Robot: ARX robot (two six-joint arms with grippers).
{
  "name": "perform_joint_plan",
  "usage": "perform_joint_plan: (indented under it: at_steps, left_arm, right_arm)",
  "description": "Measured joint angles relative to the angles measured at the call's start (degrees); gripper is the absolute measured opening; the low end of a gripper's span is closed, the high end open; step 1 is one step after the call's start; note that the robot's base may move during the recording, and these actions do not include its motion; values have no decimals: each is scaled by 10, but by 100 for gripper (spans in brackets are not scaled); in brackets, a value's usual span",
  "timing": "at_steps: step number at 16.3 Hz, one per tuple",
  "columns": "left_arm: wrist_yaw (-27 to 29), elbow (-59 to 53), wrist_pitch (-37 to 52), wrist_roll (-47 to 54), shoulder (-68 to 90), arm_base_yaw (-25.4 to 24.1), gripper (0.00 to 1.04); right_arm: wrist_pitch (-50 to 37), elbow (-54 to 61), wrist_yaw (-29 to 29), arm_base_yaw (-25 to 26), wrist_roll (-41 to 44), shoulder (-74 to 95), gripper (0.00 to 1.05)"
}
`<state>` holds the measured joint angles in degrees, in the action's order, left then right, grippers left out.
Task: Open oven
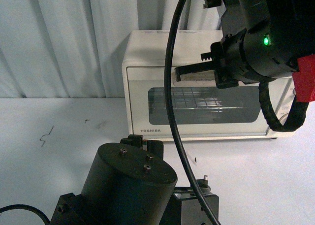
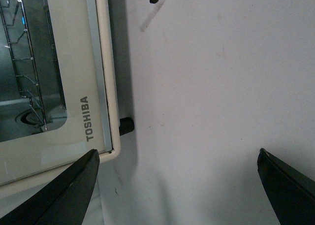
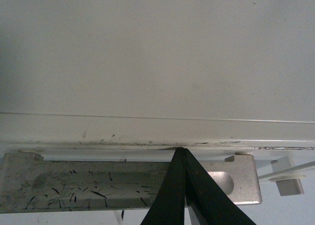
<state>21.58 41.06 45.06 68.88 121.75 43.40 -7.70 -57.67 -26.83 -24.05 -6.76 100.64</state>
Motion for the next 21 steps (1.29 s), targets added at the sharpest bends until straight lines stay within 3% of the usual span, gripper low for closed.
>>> perform_joint_plan:
  at_steps: [12,21]
  left_arm:
    - [0,0,-2,0,0,0,98]
    - [0,-1,-2,0,0,0,98]
  right_arm:
    - [-42,5,-50,-22,-85,39,2]
    - [8,-43,-181,-60,-156,96,2]
